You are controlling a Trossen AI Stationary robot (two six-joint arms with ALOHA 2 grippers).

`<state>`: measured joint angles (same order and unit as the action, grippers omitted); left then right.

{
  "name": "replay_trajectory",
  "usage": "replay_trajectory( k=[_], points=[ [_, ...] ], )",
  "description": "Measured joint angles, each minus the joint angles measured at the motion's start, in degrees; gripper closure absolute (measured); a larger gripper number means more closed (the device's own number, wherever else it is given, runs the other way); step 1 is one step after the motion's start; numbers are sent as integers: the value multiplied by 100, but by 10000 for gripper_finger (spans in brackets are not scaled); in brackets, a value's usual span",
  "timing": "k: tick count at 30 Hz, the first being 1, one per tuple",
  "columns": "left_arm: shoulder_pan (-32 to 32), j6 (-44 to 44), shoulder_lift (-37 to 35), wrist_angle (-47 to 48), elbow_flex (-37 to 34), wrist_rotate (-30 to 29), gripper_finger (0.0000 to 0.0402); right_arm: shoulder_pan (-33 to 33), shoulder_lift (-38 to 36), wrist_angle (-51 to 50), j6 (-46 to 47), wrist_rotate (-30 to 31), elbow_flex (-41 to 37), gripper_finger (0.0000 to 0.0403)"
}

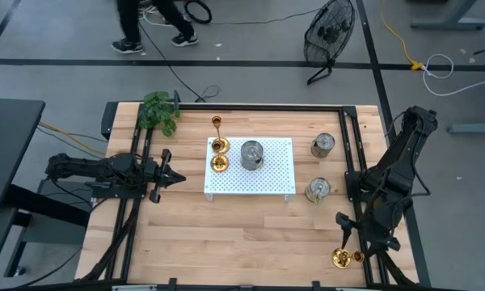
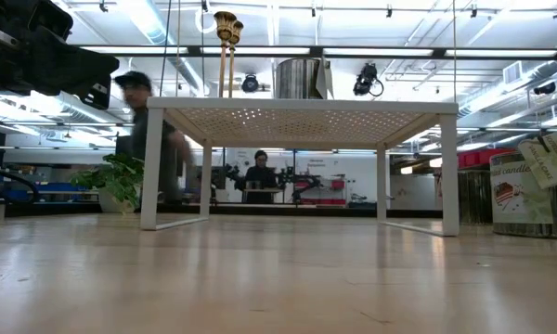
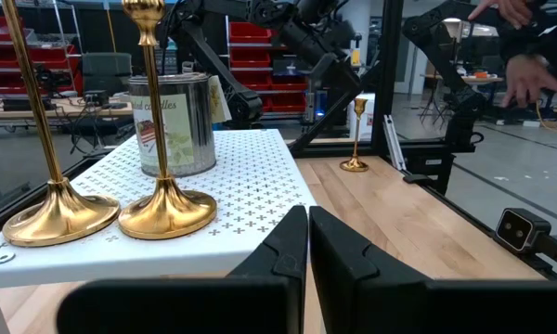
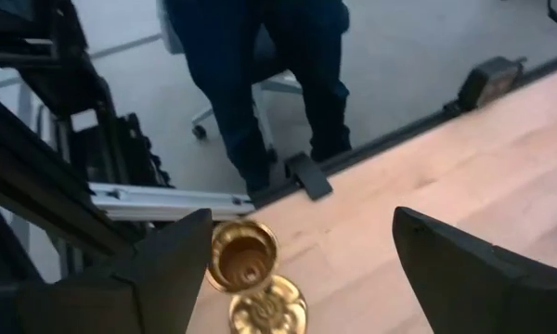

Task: Pick & Place candle stick holders
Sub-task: Put the golden candle holder on the shelf

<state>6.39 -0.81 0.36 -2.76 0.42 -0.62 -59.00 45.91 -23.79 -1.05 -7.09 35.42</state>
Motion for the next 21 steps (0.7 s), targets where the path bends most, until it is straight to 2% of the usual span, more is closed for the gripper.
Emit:
replay_trajectory(
  k=[12, 21],
  points=[
    [0, 0, 0, 0, 0, 0, 383, -151, 207, 67, -847, -185, 0, 64],
    [0, -1, 0, 0, -1, 0, 383, -151, 511, 56, -917, -89, 0, 64]
  ],
)
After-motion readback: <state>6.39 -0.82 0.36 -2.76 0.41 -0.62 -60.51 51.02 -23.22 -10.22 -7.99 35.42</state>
